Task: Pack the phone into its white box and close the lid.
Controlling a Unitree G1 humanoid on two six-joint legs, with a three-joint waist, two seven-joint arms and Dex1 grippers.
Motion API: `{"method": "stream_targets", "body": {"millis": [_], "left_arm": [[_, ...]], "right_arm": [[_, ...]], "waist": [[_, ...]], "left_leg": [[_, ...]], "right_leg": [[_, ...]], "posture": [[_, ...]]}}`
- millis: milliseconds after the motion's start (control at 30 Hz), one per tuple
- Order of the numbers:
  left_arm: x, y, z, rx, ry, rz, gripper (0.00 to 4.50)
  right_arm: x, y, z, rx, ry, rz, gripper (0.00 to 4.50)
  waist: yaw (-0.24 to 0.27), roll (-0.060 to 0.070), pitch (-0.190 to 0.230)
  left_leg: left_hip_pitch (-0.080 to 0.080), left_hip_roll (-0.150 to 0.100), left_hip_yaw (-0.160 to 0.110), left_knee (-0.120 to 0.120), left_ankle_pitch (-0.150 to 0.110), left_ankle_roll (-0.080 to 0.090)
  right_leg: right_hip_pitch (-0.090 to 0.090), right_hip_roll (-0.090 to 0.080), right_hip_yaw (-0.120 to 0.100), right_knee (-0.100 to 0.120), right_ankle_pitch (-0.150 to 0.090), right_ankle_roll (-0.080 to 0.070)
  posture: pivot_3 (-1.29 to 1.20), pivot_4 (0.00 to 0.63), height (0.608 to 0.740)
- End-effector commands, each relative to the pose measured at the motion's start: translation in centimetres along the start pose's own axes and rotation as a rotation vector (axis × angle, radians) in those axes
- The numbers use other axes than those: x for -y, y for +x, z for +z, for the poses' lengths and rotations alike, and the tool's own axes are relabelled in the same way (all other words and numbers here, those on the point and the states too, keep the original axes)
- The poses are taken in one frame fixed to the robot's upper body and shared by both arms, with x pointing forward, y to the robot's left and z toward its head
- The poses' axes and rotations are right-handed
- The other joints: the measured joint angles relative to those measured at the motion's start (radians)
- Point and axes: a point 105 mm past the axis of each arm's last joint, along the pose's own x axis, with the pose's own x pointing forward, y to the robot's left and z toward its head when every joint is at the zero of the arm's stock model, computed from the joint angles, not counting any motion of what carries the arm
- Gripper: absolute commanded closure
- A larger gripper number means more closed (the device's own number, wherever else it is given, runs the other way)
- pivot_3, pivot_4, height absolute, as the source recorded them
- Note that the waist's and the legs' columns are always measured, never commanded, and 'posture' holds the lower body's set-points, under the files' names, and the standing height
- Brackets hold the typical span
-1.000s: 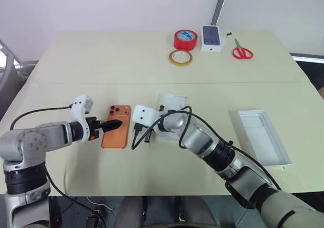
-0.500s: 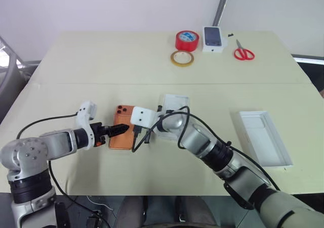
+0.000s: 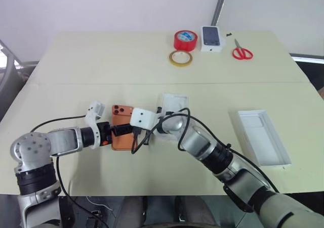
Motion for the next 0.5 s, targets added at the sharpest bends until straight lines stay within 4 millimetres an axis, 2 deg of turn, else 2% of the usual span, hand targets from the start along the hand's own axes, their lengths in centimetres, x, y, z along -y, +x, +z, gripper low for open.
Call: {"method": "stream_targets", "body": {"millis": [33, 200, 300, 433, 500], "left_arm": [[-1.1, -0.7, -0.1, 0.025, -0.038, 0.051, 0.04], [-1.5, -1.0, -0.6, 0.032, -0.071, 0.056, 0.04], [-1.6, -1.1, -0.7, 0.038, -0.086, 0.056, 0.86], [-2.1, -1.7, -0.5, 0.063, -0.118, 0.054, 2.81], [-2.0, -2.0, -0.1, 0.082, -0.128, 0.045, 2.81]], "right_arm": [[-0.4, 0.0, 0.6, 0.020, 0.004, 0.009, 4.50], [-0.4, 0.0, 0.6, 0.019, 0.007, 0.008, 4.50], [-0.3, -0.1, 0.6, 0.020, 0.000, 0.005, 4.50], [0.5, -0.6, 1.0, 0.039, 0.024, -0.015, 4.50], [1.2, -1.2, 1.4, 0.060, 0.056, -0.035, 4.50]], "waist": [[-0.001, 0.000, 0.000], [-0.001, 0.000, 0.000], [-0.001, 0.000, 0.000], [0.000, 0.000, 0.000], [0.001, -0.001, 0.000]], "left_leg": [[0.000, 0.000, 0.000, 0.000, 0.000, 0.000], [0.000, 0.000, 0.000, -0.001, 0.000, 0.000], [0.000, 0.000, 0.000, -0.001, 0.000, -0.001], [0.000, 0.000, 0.000, -0.001, 0.000, -0.001], [0.000, 0.000, 0.000, -0.001, 0.000, -0.001]], "right_leg": [[0.000, 0.000, 0.000, 0.000, 0.000, 0.000], [0.000, 0.000, 0.000, 0.000, 0.000, 0.000], [0.000, 0.000, 0.000, 0.000, 0.000, 0.000], [-0.001, 0.000, 0.000, 0.000, 0.000, 0.000], [-0.001, 0.000, 0.000, 0.000, 0.000, 0.000]], "posture": [[0.00, 0.150, 0.740], [0.00, 0.150, 0.740], [0.00, 0.150, 0.740], [0.00, 0.150, 0.740], [0.00, 0.150, 0.740]]}}
